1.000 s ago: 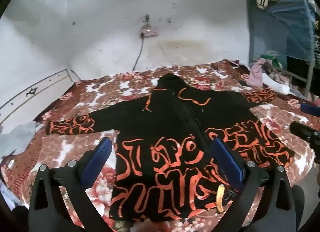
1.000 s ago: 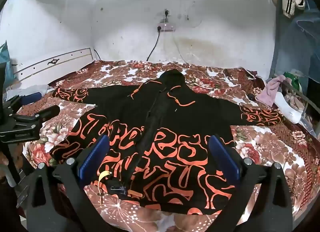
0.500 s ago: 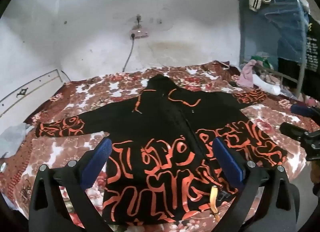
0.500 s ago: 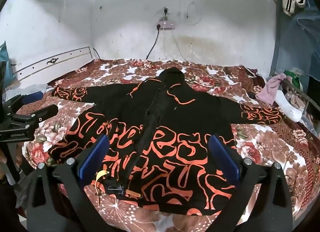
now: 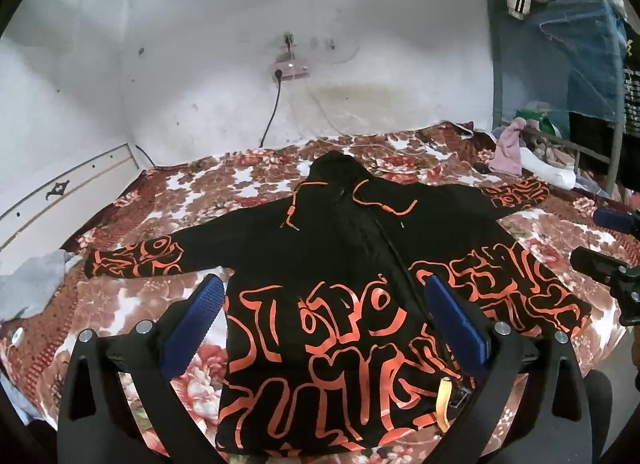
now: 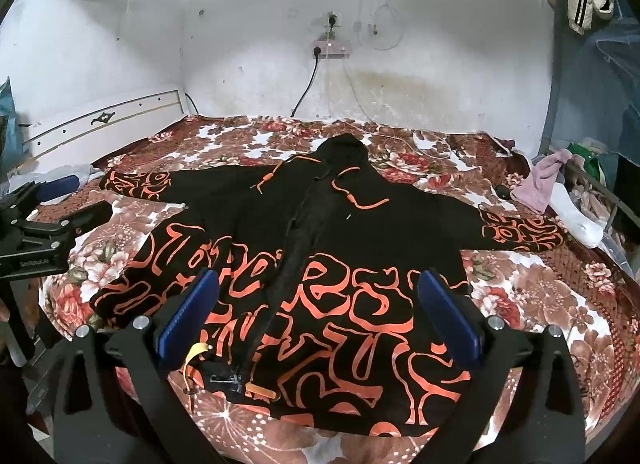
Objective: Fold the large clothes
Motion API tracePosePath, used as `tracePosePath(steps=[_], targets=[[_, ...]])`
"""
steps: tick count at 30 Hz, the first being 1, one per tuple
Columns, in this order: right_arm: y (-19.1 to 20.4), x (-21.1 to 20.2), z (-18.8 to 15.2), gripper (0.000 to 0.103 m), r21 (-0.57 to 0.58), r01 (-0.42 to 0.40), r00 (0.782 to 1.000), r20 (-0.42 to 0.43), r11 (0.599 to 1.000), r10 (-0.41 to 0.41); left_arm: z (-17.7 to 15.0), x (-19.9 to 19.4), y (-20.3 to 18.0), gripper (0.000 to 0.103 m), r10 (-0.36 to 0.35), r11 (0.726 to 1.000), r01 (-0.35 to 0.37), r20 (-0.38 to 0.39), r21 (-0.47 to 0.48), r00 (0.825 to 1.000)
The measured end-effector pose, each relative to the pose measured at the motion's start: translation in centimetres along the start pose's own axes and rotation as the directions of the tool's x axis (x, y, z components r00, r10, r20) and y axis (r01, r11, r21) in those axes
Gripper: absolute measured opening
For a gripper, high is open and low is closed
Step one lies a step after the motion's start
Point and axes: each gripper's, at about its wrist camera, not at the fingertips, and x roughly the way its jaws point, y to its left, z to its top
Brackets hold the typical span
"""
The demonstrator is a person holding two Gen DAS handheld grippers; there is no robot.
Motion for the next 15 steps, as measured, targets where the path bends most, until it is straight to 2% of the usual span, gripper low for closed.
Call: tracePosePath(steps=[9,15], targets=[[0.8,1.8,1.1,0.098,-0.005,-0.009,1.0,-0.016,1.0,0.009,-0.2,1.3,2.0,0.098,0.01,0.999,-0.011,-0.02,-0.033,1.0],[2.7,4.9,2.3,0.098,-0.02,-0.014,0.999,-0.032,1.0,0.014,-0.5,3.0,4.3,0.098,0.042,0.998,-0.044,-0.049,-0.043,0.998]])
